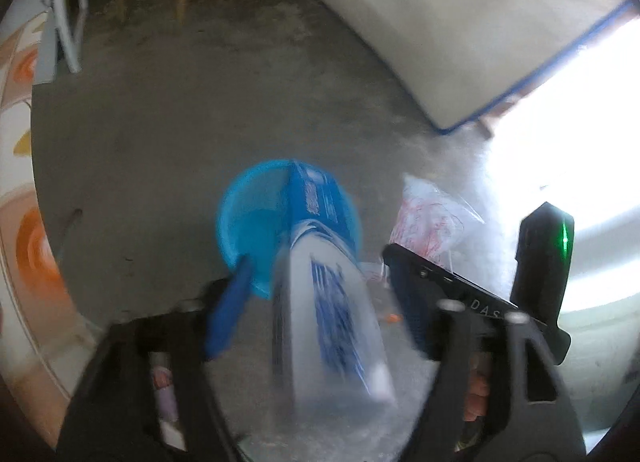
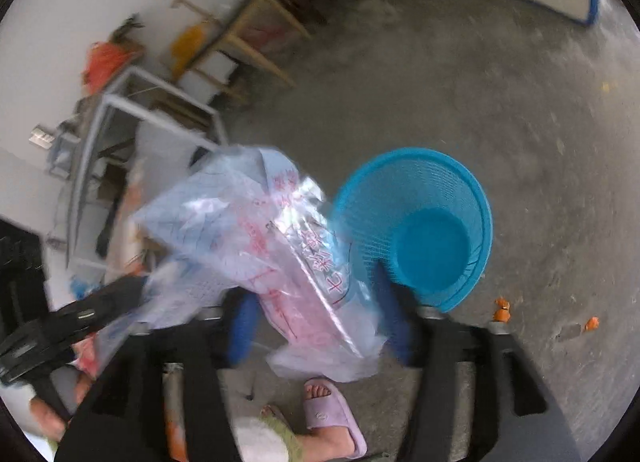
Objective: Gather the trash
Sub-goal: 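Carry both items to the blue wastebasket and open both tools over it, then return both tools to the table and grasp the red snack bag with the right tool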
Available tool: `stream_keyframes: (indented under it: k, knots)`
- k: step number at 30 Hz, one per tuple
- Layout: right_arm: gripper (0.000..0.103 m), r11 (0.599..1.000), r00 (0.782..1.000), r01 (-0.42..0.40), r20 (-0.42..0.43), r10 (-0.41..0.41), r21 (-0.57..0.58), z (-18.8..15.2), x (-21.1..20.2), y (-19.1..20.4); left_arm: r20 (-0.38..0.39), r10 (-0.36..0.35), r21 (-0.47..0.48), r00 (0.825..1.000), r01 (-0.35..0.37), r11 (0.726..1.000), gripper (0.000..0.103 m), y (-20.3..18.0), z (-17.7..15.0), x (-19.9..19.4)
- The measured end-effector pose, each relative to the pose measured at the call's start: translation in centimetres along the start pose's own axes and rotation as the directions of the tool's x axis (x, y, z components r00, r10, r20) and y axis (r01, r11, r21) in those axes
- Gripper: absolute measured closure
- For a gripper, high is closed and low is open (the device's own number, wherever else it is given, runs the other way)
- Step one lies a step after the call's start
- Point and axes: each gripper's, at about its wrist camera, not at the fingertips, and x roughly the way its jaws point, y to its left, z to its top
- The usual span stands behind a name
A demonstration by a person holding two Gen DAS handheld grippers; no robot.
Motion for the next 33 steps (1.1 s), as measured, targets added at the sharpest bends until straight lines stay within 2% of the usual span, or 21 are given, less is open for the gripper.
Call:
stream_keyframes:
  k: [2, 4, 8, 13, 18, 23, 25, 29, 31, 33]
  knots:
    - [0.035, 0.998, 0.998, 0.066, -0.013, -0.065, 0.011, 0.4, 2.4, -1.8, 0.003, 0.017, -0.026, 1.0, -0.017, 1.0, 0.031, 1.0, 0.2, 0.4]
    - [0.035, 0.992, 0.993, 0.118, -0.031, -0.117, 0.038, -0.1, 4.0, -3.8, 0.012, -0.018, -0.049, 1.0, 0.019, 0.999, 0.031, 1.7, -0.4, -0.4]
    - [0.035, 0.989, 0.992, 0.123, -0.027, -0.121, 0.082, -1.3, 5.0, -5.7, 0.087, -0.024, -0.011, 0.996, 0.025, 1.0, 0.031, 2.8, -1.7, -4.5]
    - [0.035, 0.99, 0.991, 0.134, -0.009, -0.134, 0.045, -3.3, 4.2, -6.1, 0.174, -0.046, 0.013, 0.984, 0.045, 0.999, 0.03, 3.3, -4.1, -9.9]
    - [0.035, 0.991, 0.991, 0.134, 0.035, -0.133, -0.014, -5.2, 0.6, -5.9, 0.262, -0.053, 0.036, 0.964, 0.046, 0.998, 0.029, 4.0, -8.8, -15.2]
    - [0.035, 0.984, 0.988, 0.128, 0.099, -0.116, -0.123, -7.6, -3.9, -2.4, 0.346, -0.032, 0.059, 0.938, 0.013, 0.998, 0.024, 4.6, -13.8, -19.5]
    - [0.028, 0.975, 0.986, 0.132, 0.126, -0.11, -0.177, -8.8, -5.8, -0.5, 0.371, -0.006, 0.062, 0.929, -0.018, 0.998, 0.023, 4.9, -16.1, -20.9]
    - [0.021, 0.94, 0.977, 0.173, 0.171, -0.127, -0.294, -10.5, -8.3, 3.5, 0.404, 0.071, 0.049, 0.912, -0.099, 0.994, 0.022, 6.2, -20.2, -23.1]
    - [0.014, 0.917, 0.974, 0.189, 0.184, -0.13, -0.351, -11.4, -9.2, 6.2, 0.431, 0.13, 0.024, 0.893, -0.155, 0.988, 0.021, 7.1, -22.4, -24.2]
    - [0.01, 0.899, 0.973, 0.199, 0.188, -0.133, -0.391, -12.0, -9.6, 8.5, 0.445, 0.159, 0.002, 0.881, -0.179, 0.984, 0.019, 8.0, -24.3, -25.1]
